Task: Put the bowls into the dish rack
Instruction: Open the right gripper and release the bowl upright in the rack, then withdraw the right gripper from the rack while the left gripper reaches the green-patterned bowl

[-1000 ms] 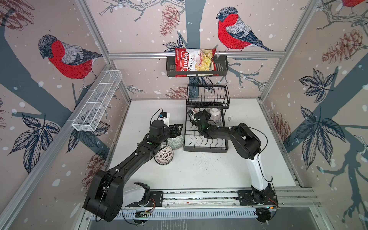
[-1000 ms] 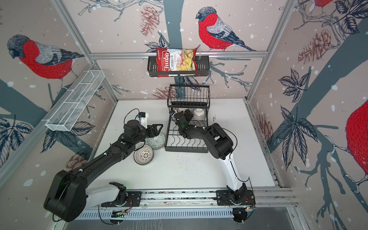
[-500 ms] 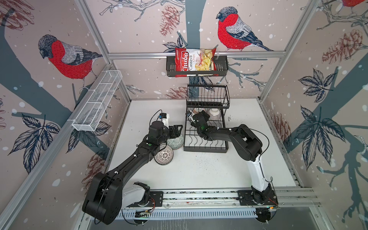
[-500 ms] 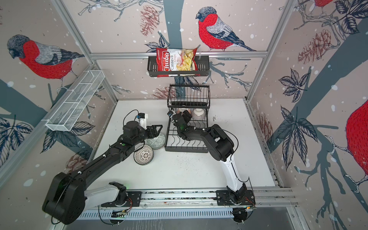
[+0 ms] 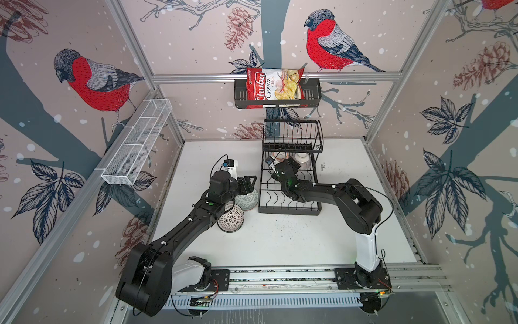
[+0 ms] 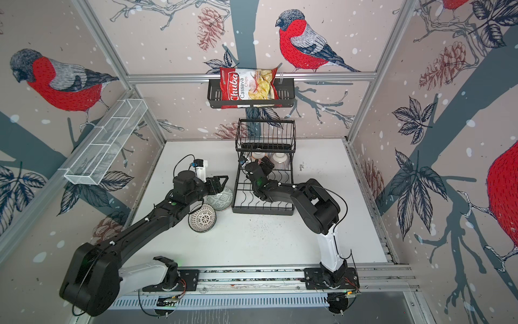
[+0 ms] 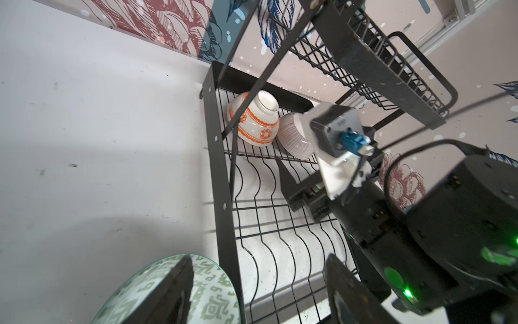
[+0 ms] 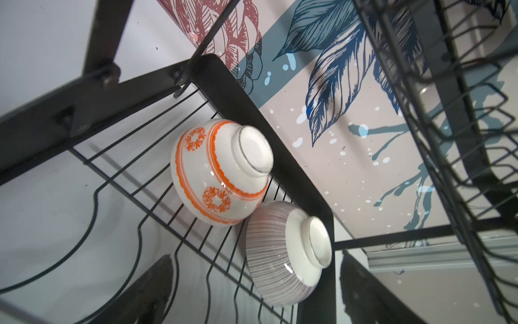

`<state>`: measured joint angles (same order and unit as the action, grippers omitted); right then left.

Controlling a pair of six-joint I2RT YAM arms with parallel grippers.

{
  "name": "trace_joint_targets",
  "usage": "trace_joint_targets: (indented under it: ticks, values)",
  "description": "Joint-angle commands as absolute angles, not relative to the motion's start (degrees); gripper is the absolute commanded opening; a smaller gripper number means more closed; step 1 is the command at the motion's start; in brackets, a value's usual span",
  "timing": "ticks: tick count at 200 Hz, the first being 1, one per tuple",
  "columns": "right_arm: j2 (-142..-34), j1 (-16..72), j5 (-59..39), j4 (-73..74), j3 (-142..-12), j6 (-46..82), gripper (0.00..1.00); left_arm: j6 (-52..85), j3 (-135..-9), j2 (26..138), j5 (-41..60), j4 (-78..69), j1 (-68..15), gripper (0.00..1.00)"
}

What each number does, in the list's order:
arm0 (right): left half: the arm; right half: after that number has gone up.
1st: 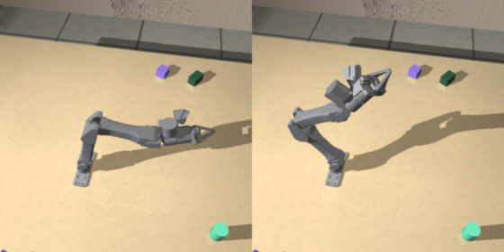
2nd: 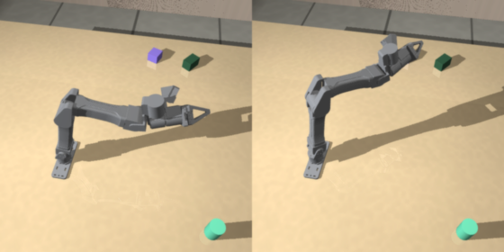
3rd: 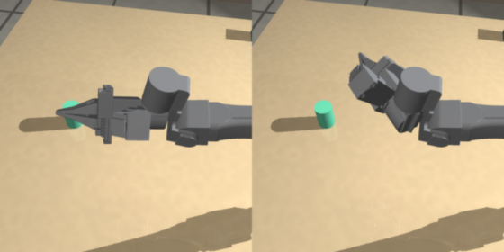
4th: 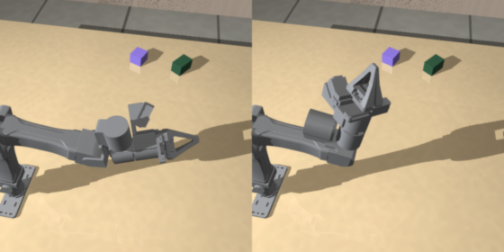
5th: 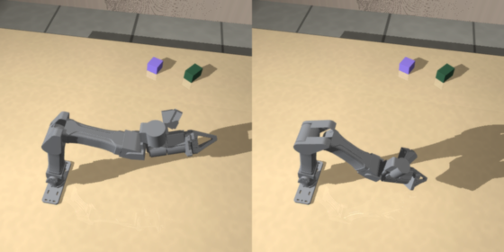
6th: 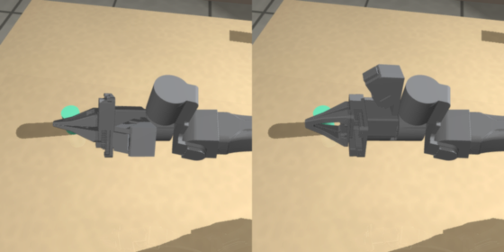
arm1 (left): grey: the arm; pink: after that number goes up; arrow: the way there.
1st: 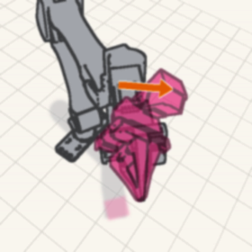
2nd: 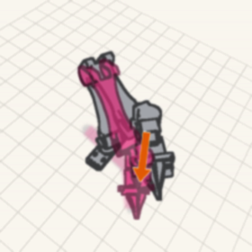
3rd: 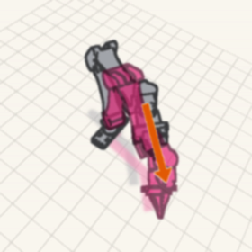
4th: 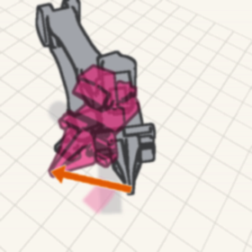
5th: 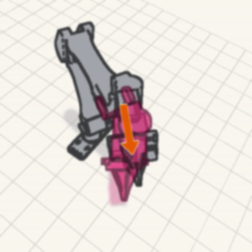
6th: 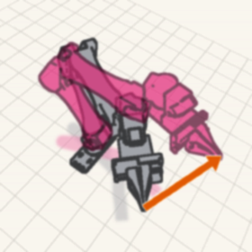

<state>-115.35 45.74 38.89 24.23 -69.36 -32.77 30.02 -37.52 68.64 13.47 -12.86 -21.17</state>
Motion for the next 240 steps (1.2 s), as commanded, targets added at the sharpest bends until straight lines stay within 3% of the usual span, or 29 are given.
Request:
trace_joint_targets:
  ticks: [1,72,169,240]
  values:
    - [-113.6,46.0,39.2,22.3,-67.7,-28.8,0.92,30.0,-38.1,68.8,13.0,-12.0,-20.9,0.73]
    - [-106.5,46.7,38.3,19.8,-62.0,-20.9,0.92,30.2,-39.1,69.7,12.3,-10.3,-20.6,0.73]
    - [-96.5,47.0,29.9,14.6,-59.5,-11.5,0.92,30.8,-40.3,70.5,11.9,-8.6,-20.5,0.73]
    - [-89.6,46.9,26.1,1.9,-63.8,1.0,0.94,31.7,-44.6,72.6,10.2,0.8,-20.5,0.73]
